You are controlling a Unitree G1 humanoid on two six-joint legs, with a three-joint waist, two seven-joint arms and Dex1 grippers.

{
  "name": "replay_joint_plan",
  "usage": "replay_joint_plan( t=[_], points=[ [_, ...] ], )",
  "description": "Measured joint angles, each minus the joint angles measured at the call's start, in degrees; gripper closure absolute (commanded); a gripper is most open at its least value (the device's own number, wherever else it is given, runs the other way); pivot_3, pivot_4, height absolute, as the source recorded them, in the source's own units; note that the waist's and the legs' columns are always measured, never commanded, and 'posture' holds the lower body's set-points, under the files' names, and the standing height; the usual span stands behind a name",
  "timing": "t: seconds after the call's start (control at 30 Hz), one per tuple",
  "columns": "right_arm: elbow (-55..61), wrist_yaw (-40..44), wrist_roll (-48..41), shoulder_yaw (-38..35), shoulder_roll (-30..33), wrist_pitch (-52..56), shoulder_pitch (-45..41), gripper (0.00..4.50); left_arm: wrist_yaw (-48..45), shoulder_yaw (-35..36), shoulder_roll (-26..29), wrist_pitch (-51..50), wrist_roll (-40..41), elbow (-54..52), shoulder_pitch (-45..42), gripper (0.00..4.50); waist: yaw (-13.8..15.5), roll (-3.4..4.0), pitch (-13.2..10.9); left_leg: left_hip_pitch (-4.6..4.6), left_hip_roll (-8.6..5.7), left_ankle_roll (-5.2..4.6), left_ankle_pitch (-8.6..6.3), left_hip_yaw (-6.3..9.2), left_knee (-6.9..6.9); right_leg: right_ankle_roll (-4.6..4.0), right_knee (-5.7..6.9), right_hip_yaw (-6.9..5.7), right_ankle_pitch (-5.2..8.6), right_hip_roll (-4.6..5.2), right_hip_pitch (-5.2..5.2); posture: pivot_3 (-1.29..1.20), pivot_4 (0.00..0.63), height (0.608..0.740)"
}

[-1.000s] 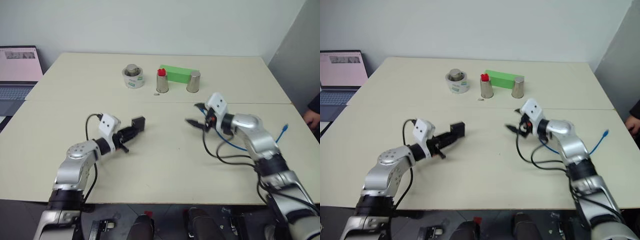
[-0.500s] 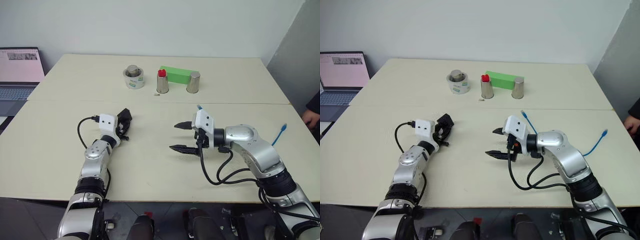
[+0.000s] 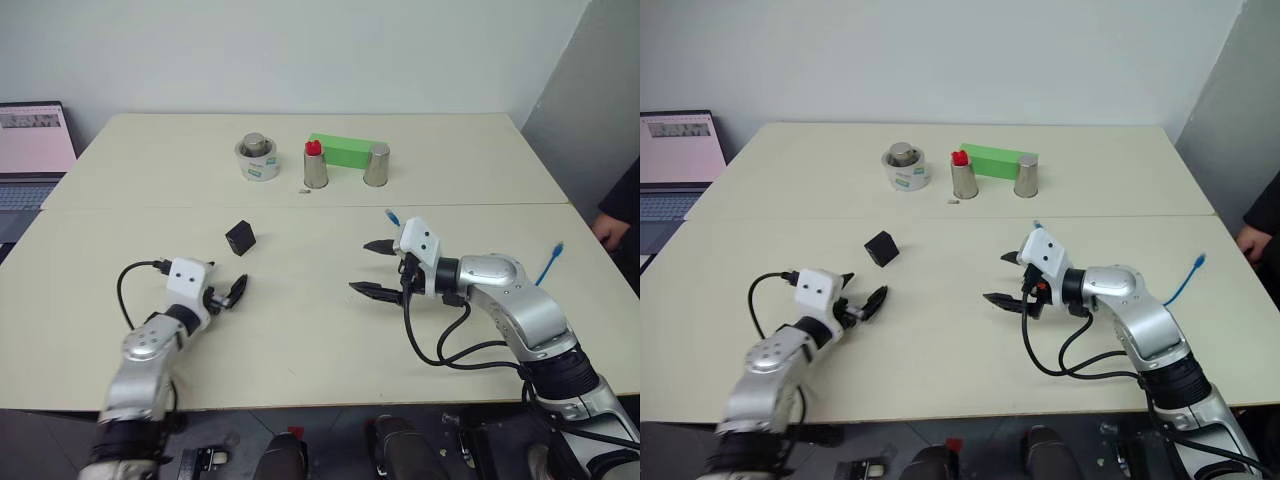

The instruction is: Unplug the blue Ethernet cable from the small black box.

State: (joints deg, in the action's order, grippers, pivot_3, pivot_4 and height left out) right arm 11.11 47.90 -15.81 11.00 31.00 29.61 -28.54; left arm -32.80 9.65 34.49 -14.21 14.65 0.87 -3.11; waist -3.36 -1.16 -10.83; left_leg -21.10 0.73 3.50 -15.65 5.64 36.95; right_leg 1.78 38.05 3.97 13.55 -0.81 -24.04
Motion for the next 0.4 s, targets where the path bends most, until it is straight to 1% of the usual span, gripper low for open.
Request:
replay_joint_plan(
  t=[0.07,0.17,0.27,0.4],
  points=[
    [-0.6,-0.6,-0.1,-3.3,2.1,0.3,1.1,0.35,-3.3,1.4,3.8,-4.4,2.4,-3.3,1.3,0.54,0.4,-0.07,0.0,-0.06,0.00,0.00,0.00,0.08,0.05,0.00,-0.03,-0.08,0.00,-0.01,0.00,0.00,0.150,0.740],
    [-1.3,-0.6,-0.7,-6.6,4.3,0.6,2.1,0.35,-5.8,4.2,7.6,-8.2,4.8,-6.3,0.5,0.54,0.8,-0.07,0.0,-0.01,-0.02,-0.03,0.02,0.06,0.05,0.01,-0.03,-0.07,0.00,-0.01,0.06,0.00,0.150,0.740],
    [-2.4,-0.6,-0.9,-8.6,6.0,0.8,3.4,0.35,-8.1,5.3,9.7,-9.5,5.8,-7.9,-0.3,0.54,0.5,-0.07,0.0,-0.01,-0.02,-0.03,0.01,-0.08,0.01,0.00,-0.05,0.04,0.00,0.00,0.02,0.00,0.150,0.740],
    [-4.2,-0.6,-0.8,-12.3,9.9,0.9,4.8,0.35,-12.2,5.6,12.5,-10.2,7.3,-8.0,-0.7,0.54,0.3,-0.07,0.0,-0.09,0.00,-0.04,0.01,-0.08,-0.02,-0.05,-0.09,0.03,0.04,0.00,-0.05,0.00,0.150,0.740]
  ],
)
